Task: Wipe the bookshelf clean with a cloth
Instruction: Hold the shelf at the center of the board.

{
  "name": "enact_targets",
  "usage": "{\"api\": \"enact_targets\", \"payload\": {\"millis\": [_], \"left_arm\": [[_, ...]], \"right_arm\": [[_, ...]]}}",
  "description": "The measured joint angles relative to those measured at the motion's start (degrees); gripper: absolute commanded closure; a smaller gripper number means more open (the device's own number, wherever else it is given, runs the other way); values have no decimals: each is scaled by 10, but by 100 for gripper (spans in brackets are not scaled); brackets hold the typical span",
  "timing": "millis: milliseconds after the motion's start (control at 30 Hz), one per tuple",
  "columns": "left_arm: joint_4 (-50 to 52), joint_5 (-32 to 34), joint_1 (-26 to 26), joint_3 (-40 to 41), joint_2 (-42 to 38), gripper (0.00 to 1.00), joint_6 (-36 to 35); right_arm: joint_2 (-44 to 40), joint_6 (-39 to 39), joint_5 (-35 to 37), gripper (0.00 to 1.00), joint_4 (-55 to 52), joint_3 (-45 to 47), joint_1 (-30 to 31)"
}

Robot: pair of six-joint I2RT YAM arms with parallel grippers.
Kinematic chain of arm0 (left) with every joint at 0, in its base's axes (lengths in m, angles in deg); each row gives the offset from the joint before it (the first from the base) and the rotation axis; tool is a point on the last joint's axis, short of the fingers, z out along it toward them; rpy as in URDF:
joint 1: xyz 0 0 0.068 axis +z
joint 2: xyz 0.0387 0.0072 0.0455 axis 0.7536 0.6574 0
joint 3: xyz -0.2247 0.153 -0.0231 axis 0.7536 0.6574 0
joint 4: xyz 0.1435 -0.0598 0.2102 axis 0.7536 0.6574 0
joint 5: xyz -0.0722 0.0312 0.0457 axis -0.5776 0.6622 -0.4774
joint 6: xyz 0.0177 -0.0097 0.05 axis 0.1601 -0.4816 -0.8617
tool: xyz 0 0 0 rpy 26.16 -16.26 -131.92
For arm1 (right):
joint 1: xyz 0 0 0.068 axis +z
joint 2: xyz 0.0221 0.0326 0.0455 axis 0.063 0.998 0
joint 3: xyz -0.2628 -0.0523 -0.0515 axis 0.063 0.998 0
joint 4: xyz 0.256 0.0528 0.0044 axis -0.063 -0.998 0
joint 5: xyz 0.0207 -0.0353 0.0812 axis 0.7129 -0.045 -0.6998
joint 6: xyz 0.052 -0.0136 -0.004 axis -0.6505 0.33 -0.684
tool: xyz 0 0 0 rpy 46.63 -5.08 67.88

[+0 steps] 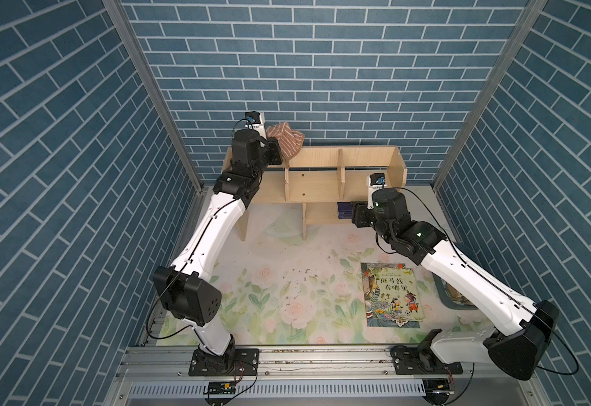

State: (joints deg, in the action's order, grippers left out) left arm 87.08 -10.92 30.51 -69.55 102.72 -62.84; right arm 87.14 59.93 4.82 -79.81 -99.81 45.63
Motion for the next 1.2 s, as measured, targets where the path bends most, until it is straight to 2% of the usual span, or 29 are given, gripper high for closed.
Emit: {"api": "enact_targets", "payload": {"millis": [200,467,733,933,1200], "left_arm": [[-1,-45,-41,-69,61,100,1],[-19,-104,-116,-116,99,100,0],[-43,-160,-162,-161,138,100,0],[-52,-165,-168,-88,115,100,-6],[-41,-163,-167,54,10,100,-49]], "right_arm": [[0,-1,-2,36,1,4,0],[0,-1,-2,36,5,14,0],[-2,-1,-1,36,4,15,0],[-17,-1,6,36,0,15,0],[-28,1,11,36,0,18,0]]}}
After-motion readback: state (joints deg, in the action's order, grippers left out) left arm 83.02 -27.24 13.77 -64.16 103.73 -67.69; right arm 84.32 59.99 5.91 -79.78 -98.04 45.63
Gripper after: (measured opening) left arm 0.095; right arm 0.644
